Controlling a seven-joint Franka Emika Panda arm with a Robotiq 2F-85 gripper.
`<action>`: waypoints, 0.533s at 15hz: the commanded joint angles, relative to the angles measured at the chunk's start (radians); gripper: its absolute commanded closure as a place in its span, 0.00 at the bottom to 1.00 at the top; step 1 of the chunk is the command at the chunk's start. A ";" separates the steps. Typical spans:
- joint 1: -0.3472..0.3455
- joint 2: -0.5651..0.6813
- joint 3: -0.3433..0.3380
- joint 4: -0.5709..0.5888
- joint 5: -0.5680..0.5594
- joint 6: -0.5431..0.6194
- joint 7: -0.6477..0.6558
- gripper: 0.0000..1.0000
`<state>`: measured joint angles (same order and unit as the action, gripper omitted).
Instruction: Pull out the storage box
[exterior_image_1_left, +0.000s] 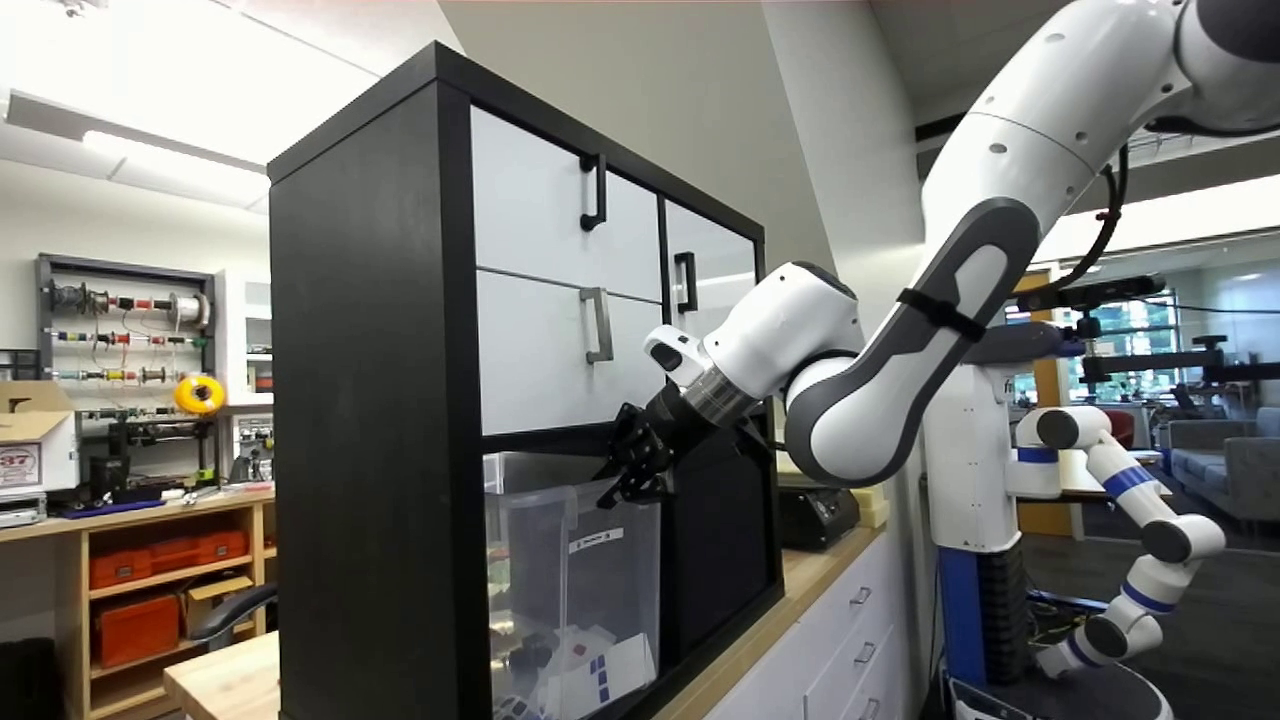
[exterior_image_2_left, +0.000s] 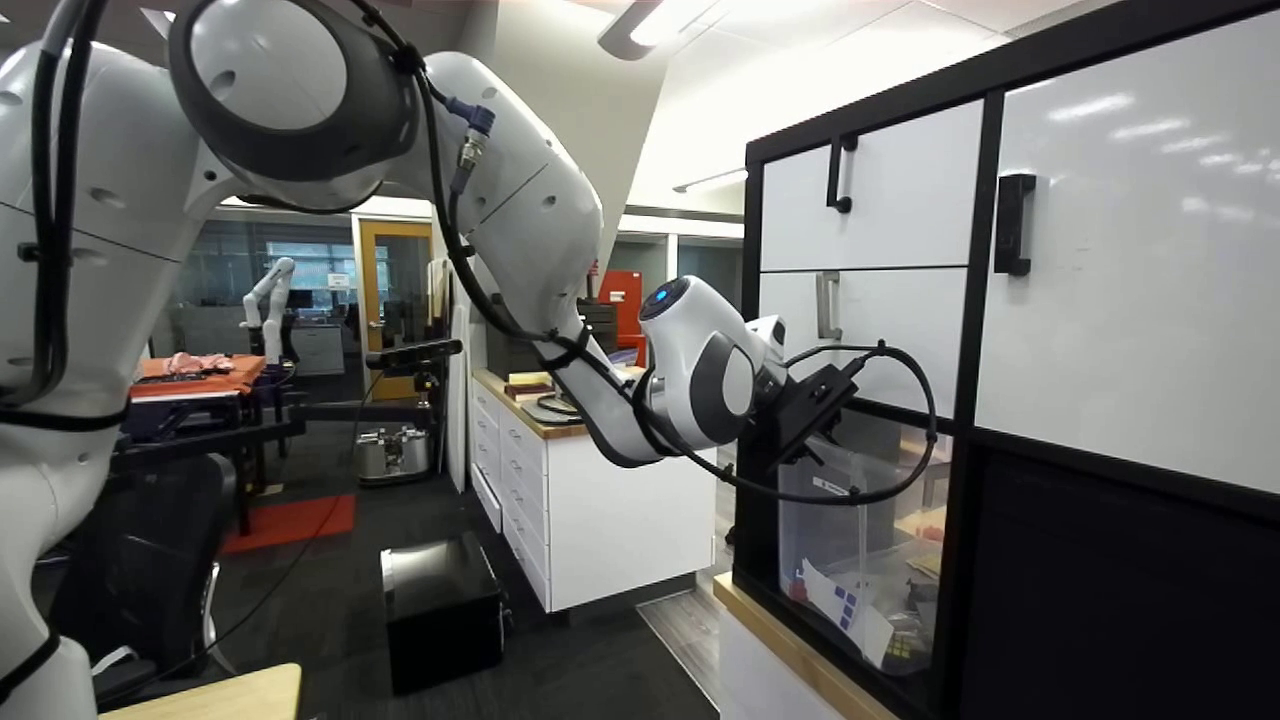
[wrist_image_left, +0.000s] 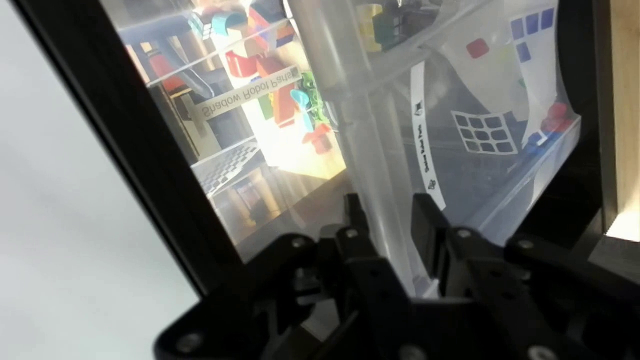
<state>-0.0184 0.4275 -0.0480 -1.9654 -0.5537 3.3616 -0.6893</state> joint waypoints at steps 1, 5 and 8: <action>-0.011 -0.067 -0.006 -0.081 -0.049 0.040 -0.008 0.93; -0.012 -0.126 -0.012 -0.150 -0.078 0.053 -0.003 0.94; -0.013 -0.170 -0.015 -0.204 -0.099 0.051 -0.006 0.94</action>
<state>-0.0184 0.3550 -0.0515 -2.0655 -0.6125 3.3837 -0.6919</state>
